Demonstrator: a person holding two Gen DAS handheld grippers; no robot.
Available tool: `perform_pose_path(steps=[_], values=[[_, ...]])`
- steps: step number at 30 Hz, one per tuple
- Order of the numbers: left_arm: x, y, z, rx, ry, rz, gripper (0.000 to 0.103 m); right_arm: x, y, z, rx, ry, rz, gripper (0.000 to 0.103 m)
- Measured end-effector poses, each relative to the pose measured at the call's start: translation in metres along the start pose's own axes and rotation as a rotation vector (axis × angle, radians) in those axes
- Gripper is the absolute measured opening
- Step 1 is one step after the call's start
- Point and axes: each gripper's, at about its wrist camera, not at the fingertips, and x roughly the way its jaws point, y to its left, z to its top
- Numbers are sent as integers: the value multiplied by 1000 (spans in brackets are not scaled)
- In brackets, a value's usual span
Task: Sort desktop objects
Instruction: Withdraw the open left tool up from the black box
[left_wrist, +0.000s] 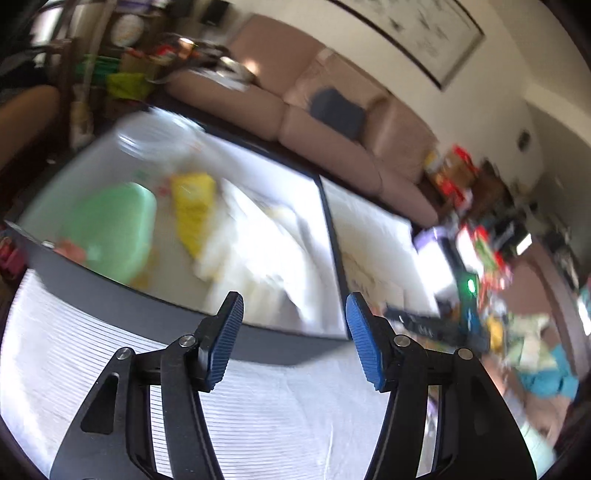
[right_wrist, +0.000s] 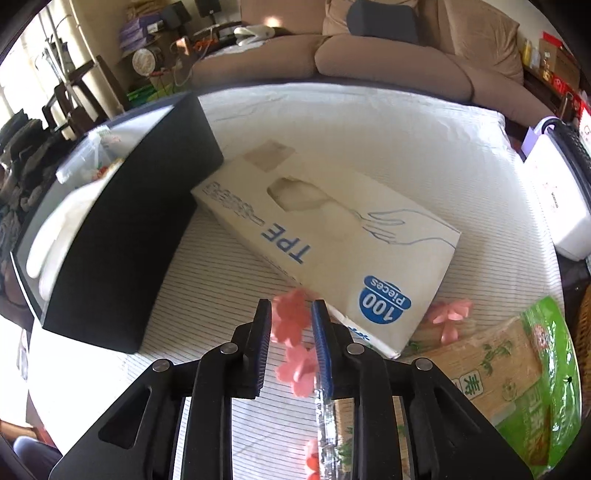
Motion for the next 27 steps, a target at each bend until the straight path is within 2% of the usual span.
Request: perform_pose_path(steps=[4,8,10,12,15,19,21,24,27], values=[[22,-22,-14,67,41,-40,55,21,10,-3,-68,48,-34,23],[32,-46,-24,154,52,-63,55,45,15,-6,-76,93,-39,29],[32,-59,-29,202,47,-74,55,56,15,-7,-88,114,-71,25],[36,-76,-35,257,63,-112,55,55,8,-7,-46,100,-13,7],[47,-97,-45,327,99,-146,55,50,-13,-8,80,82,111,5],[63,-118,-56,354,138,-209,56,36,-41,-13,243,52,289,5],[79,-128,-63,385,150,-203,61,26,-50,-14,294,31,354,5],[107,-137,-71,415,171,-168,62,11,-57,-15,294,21,376,5],[137,-143,-75,444,184,-126,62,0,-62,-13,259,10,334,5]])
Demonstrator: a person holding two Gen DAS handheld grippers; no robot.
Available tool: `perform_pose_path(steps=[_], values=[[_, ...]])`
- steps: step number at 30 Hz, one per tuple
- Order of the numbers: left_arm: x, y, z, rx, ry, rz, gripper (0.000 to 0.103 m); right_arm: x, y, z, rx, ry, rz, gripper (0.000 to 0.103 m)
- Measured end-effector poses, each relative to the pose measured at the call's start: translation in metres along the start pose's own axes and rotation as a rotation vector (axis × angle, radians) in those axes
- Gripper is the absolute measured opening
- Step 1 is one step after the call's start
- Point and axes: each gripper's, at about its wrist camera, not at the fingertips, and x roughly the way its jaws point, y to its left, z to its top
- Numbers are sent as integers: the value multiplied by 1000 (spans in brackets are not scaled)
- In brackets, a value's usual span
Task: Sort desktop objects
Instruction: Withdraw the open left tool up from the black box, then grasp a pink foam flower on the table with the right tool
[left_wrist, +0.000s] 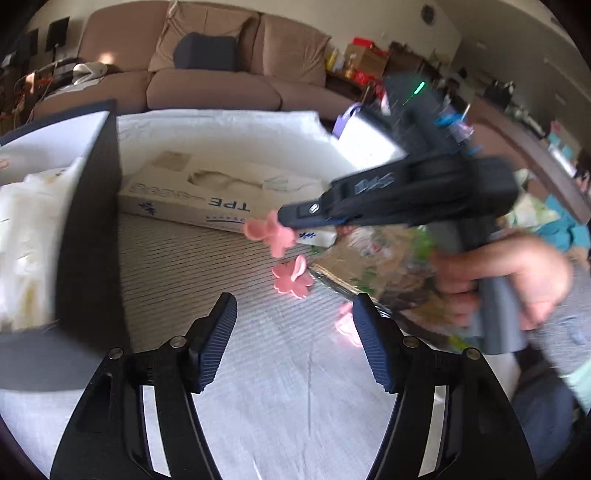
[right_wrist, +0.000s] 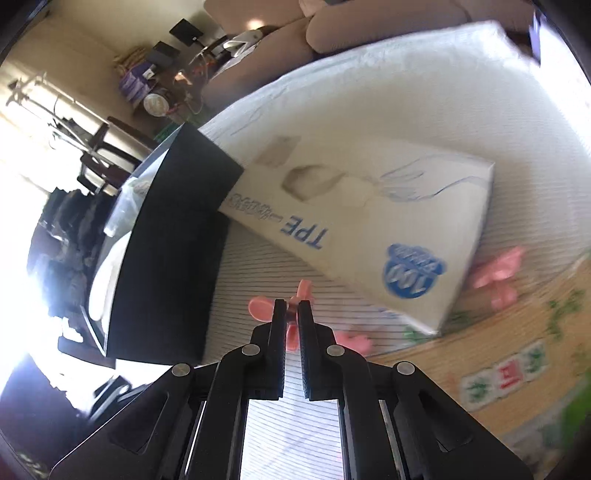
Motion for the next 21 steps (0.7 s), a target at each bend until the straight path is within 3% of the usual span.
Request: perform_pose_path(steps=[4,10,11,14,15,21], values=[[40,-11,5,87,20,35,62,-4,-2,5,16,5,3,5],[72,-15,5,103,24,-56,60,-24,-8,6,18,-11,44,5],[75,-12,5,73,17,-77,55,-28,-9,6,19,-16,54,5],[82,1,9,-13,7,-97,15,-37,-10,3,15,-28,75,5],[82,5,10,-35,5,-98,9,-40,-10,2,14,-31,81,5],[67,23,8,-118,-8,-92,5,-45,-4,-7,14,-38,127,5]])
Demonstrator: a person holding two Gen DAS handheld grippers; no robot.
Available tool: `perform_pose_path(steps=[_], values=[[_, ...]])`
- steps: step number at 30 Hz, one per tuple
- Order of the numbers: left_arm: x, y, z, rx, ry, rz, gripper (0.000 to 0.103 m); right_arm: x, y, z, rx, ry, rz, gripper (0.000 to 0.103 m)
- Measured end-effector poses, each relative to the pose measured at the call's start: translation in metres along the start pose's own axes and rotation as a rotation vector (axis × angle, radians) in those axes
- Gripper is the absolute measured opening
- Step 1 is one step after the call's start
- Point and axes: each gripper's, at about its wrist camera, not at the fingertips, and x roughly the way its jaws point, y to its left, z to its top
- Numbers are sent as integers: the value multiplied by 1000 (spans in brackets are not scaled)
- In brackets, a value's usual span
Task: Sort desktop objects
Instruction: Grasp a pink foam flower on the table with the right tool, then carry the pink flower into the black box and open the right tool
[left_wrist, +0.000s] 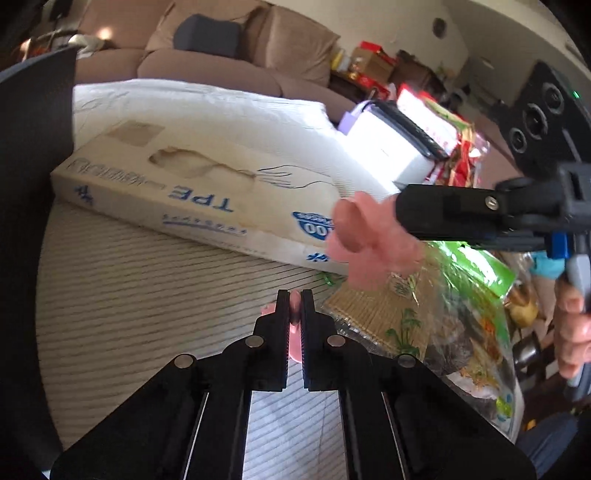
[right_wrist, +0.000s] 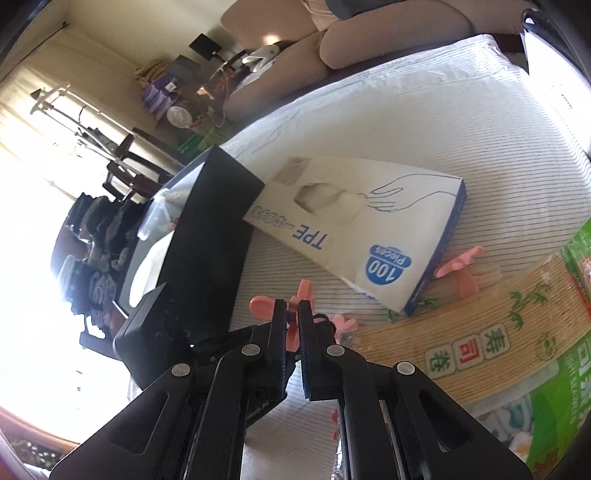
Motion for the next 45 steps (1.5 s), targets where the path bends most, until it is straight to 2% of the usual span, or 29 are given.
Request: perform_pose_path(steps=[4,7,10,15,20,23,26,29,33,38,40,45], values=[[-36,2,9,-45,-35,-13,5,-4,14,-1,-8,-8,24,5],[-87,-3,26,-58,-95,-40,5,-11,32,2,-25,-19,47,5],[-144,3,42,-66,-129,-26,5,-19,60,8,-52,-36,78,5],[-236,61,59,-81,-158,146,5,-13,125,22,-121,-46,130,5],[-305,165,53,-208,-165,342,5,46,198,31,-156,6,218,5],[-312,214,40,-275,-136,404,5,101,239,33,-168,52,244,5],[-304,245,28,-324,-111,409,5,160,269,31,-146,114,256,5],[-296,261,19,-332,-98,419,5,213,292,31,-140,164,242,5],[-283,267,19,-313,-75,451,6,259,310,29,-163,207,187,5],[-287,272,20,-319,-78,465,12,278,314,24,-207,236,98,9],[-292,272,21,-326,-87,462,17,272,312,22,-220,226,98,9],[-307,258,18,-327,-115,462,17,245,305,23,-254,203,79,11]])
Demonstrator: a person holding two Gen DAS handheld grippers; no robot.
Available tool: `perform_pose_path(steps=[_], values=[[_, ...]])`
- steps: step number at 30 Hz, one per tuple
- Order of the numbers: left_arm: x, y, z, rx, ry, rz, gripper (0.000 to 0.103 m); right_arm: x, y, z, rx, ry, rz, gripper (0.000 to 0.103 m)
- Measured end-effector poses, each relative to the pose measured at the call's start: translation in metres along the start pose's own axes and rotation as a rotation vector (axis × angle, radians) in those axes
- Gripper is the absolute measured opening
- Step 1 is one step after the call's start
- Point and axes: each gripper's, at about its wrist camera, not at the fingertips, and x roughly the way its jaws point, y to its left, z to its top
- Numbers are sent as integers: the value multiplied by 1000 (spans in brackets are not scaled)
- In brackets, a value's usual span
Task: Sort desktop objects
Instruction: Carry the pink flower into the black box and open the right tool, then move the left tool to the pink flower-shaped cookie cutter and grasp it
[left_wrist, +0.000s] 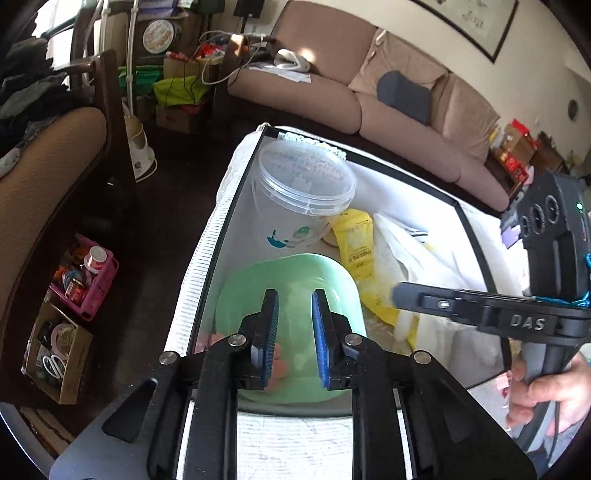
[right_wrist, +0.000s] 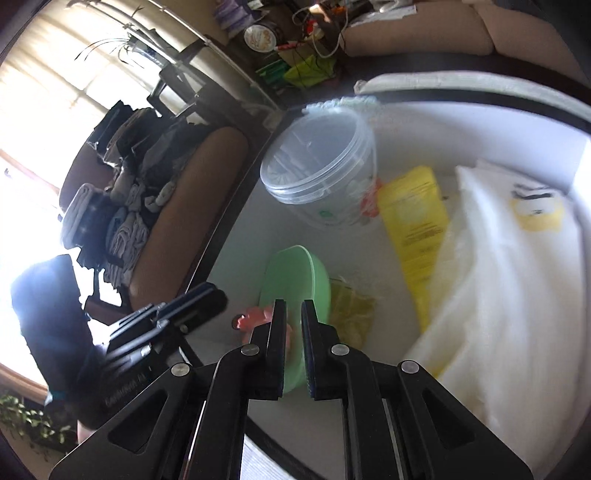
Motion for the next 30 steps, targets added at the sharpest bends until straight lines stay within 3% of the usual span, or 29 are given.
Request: perform_pose_path(steps=[2,4,7,9,12,16,20,26,30], values=[[-12,-10,-6,22,-15,-9,19,-23,0,-7,-32,-5,-9,14],[-25,-28,-15,55,-26,-35,24,-51,0,-21,-80,-19,-14,27],[-42,-66,-36,117,-38,-92,45,-104,-6,-51,-155,-38,-42,43],[-51,-103,-57,172,-44,-150,55,-143,-16,-78,-204,-56,-96,45],[-55,-160,-89,224,-13,-259,61,-206,-43,-121,-227,-93,-207,50],[-32,-235,-132,297,72,-349,62,-281,-89,-174,-157,-166,-362,55],[10,-304,-176,370,147,-394,62,-329,-137,-223,-32,-243,-421,56],[60,-377,-221,593,156,-336,62,-355,-188,-276,103,-333,-401,56],[89,-391,-229,630,183,-330,62,-364,-215,-291,147,-367,-382,56]])
